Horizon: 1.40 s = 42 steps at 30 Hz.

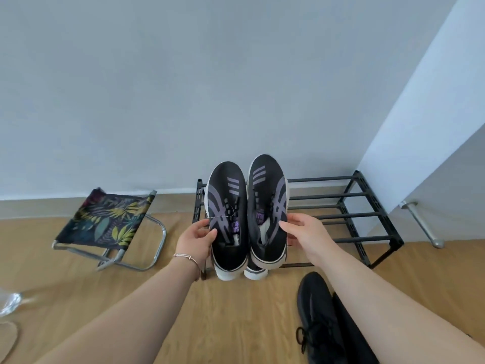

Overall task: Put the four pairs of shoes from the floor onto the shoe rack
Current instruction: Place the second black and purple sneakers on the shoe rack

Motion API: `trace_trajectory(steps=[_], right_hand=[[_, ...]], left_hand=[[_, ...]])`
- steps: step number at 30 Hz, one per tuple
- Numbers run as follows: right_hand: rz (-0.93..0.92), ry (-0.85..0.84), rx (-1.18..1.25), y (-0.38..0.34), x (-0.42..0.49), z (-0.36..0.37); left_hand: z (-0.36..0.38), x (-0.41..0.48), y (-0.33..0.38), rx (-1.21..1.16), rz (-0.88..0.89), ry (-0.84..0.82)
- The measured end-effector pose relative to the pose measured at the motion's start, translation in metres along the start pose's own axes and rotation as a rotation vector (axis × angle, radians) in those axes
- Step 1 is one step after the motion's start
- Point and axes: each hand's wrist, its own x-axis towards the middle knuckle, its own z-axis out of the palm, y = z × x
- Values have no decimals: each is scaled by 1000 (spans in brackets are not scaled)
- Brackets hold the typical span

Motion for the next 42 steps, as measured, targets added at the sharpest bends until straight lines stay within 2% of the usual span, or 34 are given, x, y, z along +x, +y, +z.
trace_trajectory(steps=[4, 16, 20, 28, 36, 39, 42], right_hand=[[65, -8, -12, -5, 22, 16], [106, 93, -122, -13, 62, 53], [124, 143, -152, -8, 66, 59], [93, 189, -118, 5, 58, 66], [43, 193, -287, 0, 58, 69], [-9, 240, -406, -3, 54, 71], [-83, 333, -513, -8, 47, 71]], left_hand=[[-5, 28, 8, 47, -15, 6], [-9, 89, 2, 179, -56, 32], [-9, 88, 3, 209, -44, 48], [-13, 84, -2, 258, 18, -22], [-9, 76, -1, 296, 8, -20], [-8, 73, 3, 348, -13, 30], [-8, 71, 17, 367, -47, 164]])
